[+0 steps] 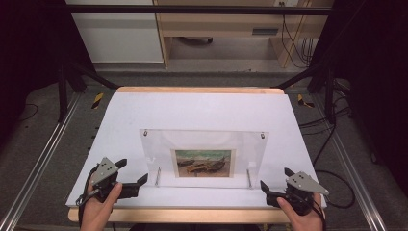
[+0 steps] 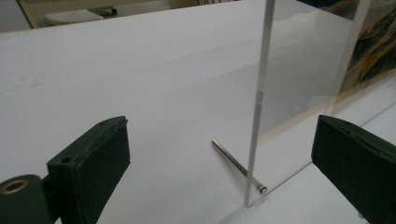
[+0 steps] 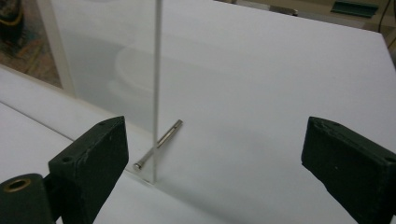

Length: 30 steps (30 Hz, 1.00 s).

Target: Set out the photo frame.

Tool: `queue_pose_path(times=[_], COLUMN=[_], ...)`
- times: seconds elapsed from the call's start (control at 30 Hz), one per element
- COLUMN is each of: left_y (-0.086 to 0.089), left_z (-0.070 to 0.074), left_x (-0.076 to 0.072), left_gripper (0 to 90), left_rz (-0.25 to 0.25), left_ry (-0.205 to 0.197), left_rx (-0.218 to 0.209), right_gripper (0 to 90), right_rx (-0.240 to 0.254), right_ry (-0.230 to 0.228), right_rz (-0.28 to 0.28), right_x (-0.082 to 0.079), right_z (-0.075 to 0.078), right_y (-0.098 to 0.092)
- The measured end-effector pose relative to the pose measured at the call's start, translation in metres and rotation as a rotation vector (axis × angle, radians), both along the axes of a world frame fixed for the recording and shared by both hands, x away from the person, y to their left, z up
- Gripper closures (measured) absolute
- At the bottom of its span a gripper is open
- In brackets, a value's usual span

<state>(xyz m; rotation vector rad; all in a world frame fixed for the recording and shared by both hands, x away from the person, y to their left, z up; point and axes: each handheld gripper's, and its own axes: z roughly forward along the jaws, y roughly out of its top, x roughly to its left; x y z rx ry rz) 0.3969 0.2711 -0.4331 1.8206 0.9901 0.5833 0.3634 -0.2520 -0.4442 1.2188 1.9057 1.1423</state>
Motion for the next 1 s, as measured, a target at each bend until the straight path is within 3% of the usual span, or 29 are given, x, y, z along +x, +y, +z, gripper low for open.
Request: queue_pose_path(times=[0.17,0.27,0.4,0.67,1.0], left_y=[0.013,0.020,0.027,0.027,0.020], left_z=[0.000,-0.004,-0.010,-0.012,-0.013], left_x=[0.004,0.014,0.028,0.051,0.075], left_gripper=[4.1,4.2,4.7,5.0,5.5], left_rz=[0.049,0.076,0.124,0.137,0.135], left_ry=[-0.007,0.002,0.026,0.055,0.077], left_rx=[0.019,0.053,0.058,0.087,0.083], right_gripper=[10.9,12.8,13.8,13.8,13.9], right_rx=[-0.018,-0.040,-0.074,-0.106,-0.102], right_ry=[0.004,0.012,0.031,0.056,0.076], right_rz=[-0.058,-0.084,-0.109,-0.139,-0.149], right_x=[0.001,0.006,0.018,0.045,0.074], right_z=[-0.002,-0.004,-0.008,-0.011,-0.011], right_y=[-0.015,-0.019,-0.023,-0.027,-0.024])
